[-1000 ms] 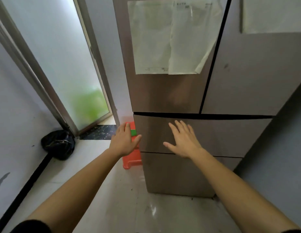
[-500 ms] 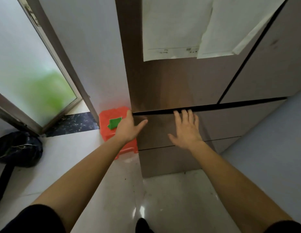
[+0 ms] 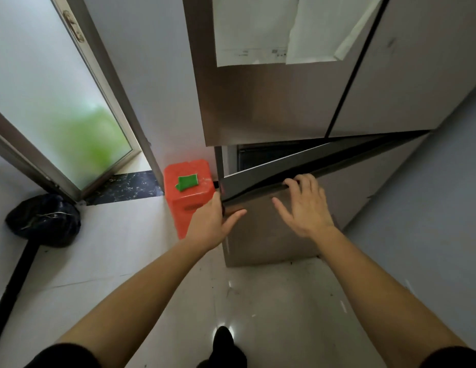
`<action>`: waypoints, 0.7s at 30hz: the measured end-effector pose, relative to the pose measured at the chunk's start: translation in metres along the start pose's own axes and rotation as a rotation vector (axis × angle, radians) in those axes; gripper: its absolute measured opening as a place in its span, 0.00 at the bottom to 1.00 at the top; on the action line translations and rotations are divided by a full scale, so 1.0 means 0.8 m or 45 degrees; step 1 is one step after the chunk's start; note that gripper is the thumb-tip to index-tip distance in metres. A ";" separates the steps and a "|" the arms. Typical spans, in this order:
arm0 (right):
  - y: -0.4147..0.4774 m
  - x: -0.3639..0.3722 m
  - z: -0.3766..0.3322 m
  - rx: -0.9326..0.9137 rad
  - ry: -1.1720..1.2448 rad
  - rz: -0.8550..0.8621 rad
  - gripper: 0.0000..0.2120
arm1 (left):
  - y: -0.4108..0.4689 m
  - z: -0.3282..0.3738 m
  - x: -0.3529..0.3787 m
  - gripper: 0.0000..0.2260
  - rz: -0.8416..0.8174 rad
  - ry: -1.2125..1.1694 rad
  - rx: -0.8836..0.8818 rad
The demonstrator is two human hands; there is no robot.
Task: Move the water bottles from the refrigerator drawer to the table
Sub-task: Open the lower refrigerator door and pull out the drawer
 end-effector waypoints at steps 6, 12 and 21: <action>-0.094 -0.045 0.036 0.070 0.270 0.037 0.31 | -0.104 0.075 0.032 0.30 -0.024 0.316 0.101; -0.169 -0.074 0.093 0.439 0.585 -0.087 0.51 | -0.195 0.171 0.057 0.33 -0.112 0.596 0.476; -0.253 -0.095 0.187 0.772 0.165 -0.304 0.46 | -0.160 0.220 0.059 0.23 -0.029 0.648 0.397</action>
Point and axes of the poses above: each hand's wrist, its own y-axis towards the middle knuckle, its own x-axis out of the palm, z = x × y, the point moved 7 cm from there along y, towards the middle knuckle, and after that the axes turned 7 degrees about -z, right-handed, at the moved point
